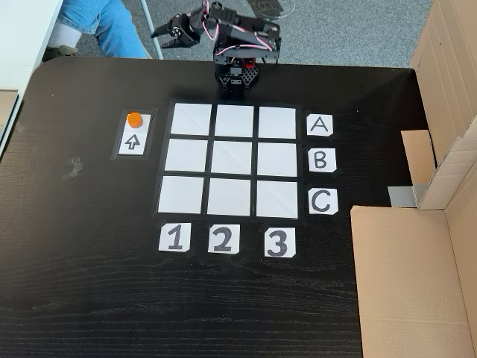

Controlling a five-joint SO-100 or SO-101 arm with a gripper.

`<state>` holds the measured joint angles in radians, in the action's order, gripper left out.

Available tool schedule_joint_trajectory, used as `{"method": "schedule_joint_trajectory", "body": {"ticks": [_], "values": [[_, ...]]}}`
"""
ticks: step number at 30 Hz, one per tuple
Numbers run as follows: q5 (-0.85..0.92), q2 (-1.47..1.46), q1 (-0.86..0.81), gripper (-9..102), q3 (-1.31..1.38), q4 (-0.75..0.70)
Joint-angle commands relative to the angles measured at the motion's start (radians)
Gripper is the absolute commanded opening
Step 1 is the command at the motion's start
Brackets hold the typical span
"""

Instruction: Pick up the round, orange token and place it in the grid on square B2.

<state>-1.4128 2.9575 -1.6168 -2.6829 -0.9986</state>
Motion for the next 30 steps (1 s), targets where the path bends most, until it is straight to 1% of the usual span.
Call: {"method": "schedule_joint_trajectory", "body": {"ticks": [1, 5, 10, 13, 22, 24, 30], "values": [[-0.012, -0.179, 0.02, 27, 0.206, -0.038], [-0.014, -0.334, 0.051, 46, 0.347, -0.092], [-0.012, -0.476, 0.095, 62, 0.508, -0.156], [-0.014, -0.565, 0.12, 66, 0.634, -0.222], [-0.018, -0.888, 0.184, 69, 1.123, -0.554], [-0.032, -0.939, 0.207, 69, 1.175, -0.565], [-0.021, -1.077, 0.278, 71, 1.215, -0.565]]}}
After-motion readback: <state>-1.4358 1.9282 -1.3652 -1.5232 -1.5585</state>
